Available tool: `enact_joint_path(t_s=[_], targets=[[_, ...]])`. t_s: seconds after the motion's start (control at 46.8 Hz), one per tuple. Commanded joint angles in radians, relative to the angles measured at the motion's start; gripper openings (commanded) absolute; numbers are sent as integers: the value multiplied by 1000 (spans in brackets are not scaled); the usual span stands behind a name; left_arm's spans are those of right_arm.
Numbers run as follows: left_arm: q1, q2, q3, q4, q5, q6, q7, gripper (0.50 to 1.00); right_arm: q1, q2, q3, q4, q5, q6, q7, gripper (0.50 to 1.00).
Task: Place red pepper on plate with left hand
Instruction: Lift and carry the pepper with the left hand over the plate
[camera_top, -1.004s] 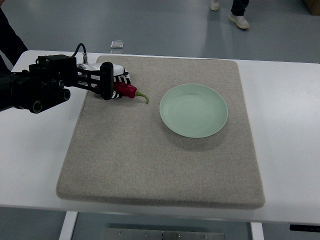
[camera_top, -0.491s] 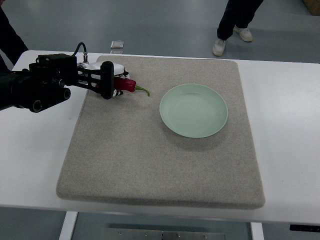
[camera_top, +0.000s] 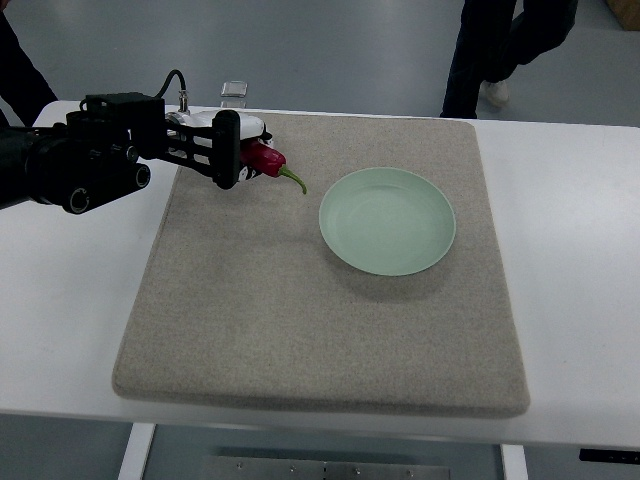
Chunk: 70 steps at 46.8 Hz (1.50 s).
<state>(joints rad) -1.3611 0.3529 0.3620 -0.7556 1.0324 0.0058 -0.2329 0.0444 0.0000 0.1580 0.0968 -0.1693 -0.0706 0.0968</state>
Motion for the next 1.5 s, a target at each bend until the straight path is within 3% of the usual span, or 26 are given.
enact_joint_path(t_s=[0.0,0.705,1.068,1.474], targets=[[-15,-5,0,-1,0,-3,0,500,0,0,0,1,1,0,0,932],[-98,-133,2,-16,11,-18,0,500,0,0,0,0,1,0,0,932],[-99,-245,2,-16,11,-18,-2,500,0,0,0,0,1,0,0,932],[-81,-299,5,-18,38,-18,-3,500,0,0,0,0,-1,0,0,932]])
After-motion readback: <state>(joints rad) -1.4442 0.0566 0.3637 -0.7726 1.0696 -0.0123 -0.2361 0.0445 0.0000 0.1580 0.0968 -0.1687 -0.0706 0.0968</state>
